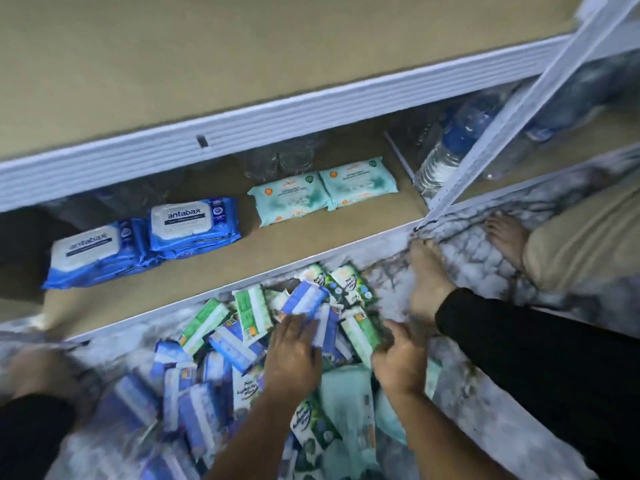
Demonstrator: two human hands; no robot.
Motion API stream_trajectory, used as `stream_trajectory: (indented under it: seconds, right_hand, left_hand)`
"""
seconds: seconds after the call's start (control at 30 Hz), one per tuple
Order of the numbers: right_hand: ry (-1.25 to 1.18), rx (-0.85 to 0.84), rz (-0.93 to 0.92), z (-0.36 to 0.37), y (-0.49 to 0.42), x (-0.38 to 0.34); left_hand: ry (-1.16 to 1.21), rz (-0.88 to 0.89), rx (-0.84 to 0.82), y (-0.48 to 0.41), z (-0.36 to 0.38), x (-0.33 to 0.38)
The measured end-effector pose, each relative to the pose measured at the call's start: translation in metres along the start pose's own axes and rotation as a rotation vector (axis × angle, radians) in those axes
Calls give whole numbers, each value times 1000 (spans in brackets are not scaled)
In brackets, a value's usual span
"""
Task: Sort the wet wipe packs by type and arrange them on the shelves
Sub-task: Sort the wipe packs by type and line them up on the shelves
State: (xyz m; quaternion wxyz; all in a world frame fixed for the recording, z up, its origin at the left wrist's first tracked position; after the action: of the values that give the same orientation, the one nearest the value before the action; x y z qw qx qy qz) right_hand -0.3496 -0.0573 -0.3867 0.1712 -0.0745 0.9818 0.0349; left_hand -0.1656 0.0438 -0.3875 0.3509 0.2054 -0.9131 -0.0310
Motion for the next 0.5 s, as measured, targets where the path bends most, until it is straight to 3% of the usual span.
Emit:
stream_trajectory:
  seconds: [0.07, 0.17, 0.23, 0.37, 0.5]
  right_hand:
    - [70, -138, 131, -13, 36, 16]
    - [373, -532, 319, -34, 63, 30]
    - [377, -697, 415, -43, 68, 39]
    - [302, -765, 426, -43, 66, 56]
    - [212, -724, 487, -38, 63, 66]
  left_hand:
    - [-39, -34, -9, 21, 0, 13]
    - [-99, -105, -77, 45, -2, 32]
    - [-121, -170, -110, 57, -3, 41]
    - [-111, -267, -79, 78, -4, 44]
    - [-103, -358, -138, 85, -2, 33]
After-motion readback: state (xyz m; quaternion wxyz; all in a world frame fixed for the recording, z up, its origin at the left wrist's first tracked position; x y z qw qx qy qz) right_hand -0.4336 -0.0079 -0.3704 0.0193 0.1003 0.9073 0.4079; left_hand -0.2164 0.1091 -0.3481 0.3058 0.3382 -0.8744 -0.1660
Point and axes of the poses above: each hand's wrist, its own y-axis away from the middle knuckle, its own z-axis out of the palm, x = y × z, the point moved 2 cm from there along -y, towards the middle knuckle, and after that the axes turned 13 degrees about y, right-handed, at the moved point
